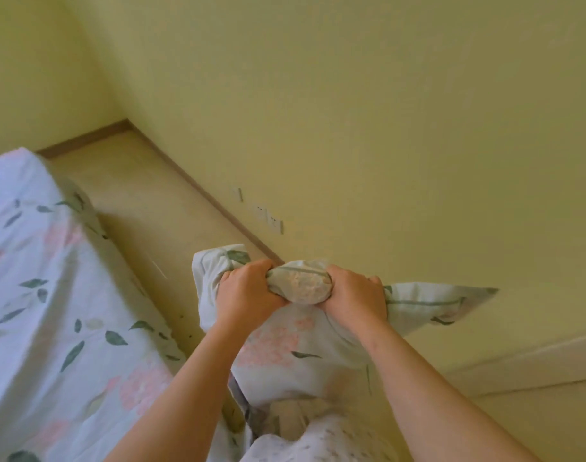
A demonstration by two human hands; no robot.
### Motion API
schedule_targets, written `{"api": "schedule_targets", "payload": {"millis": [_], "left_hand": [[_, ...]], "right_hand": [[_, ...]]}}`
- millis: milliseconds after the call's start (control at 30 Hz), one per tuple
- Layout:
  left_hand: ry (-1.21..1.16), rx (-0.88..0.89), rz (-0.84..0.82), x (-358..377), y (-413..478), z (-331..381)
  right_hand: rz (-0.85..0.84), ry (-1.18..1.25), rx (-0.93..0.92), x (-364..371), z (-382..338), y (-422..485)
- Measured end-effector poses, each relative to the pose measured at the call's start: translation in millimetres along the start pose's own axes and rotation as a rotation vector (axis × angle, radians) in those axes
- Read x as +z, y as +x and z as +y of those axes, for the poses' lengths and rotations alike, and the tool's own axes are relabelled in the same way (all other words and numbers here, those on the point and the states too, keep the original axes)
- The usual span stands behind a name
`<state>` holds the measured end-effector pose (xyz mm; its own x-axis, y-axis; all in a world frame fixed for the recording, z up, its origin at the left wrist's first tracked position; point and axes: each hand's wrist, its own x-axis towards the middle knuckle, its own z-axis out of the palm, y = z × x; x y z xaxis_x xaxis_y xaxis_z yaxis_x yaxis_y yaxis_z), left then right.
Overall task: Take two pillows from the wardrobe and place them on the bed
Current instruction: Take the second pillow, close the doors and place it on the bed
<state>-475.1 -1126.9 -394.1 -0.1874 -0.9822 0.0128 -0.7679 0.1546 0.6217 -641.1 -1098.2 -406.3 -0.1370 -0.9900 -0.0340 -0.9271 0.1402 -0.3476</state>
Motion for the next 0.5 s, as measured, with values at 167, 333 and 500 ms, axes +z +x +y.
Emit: {"api": "schedule_targets", "payload": {"millis": [167, 333, 500], "left_hand": [[0.011, -0.102, 0.108, -20.5, 61.2, -31.4], [0.023, -0.176, 0.181, -39.6, 139.9, -55.2], [0.034, -0.274, 0.235, -74.1, 218.6, -82.5]], "right_hand": [[-0.07, 0.046, -0.145, 11.5, -32.3, 86.1], [-0.132, 0.108, -0.261, 18.6, -59.7, 185.5], [-0.199, 0.101, -0.394, 21.3, -106.2, 286.8]]}}
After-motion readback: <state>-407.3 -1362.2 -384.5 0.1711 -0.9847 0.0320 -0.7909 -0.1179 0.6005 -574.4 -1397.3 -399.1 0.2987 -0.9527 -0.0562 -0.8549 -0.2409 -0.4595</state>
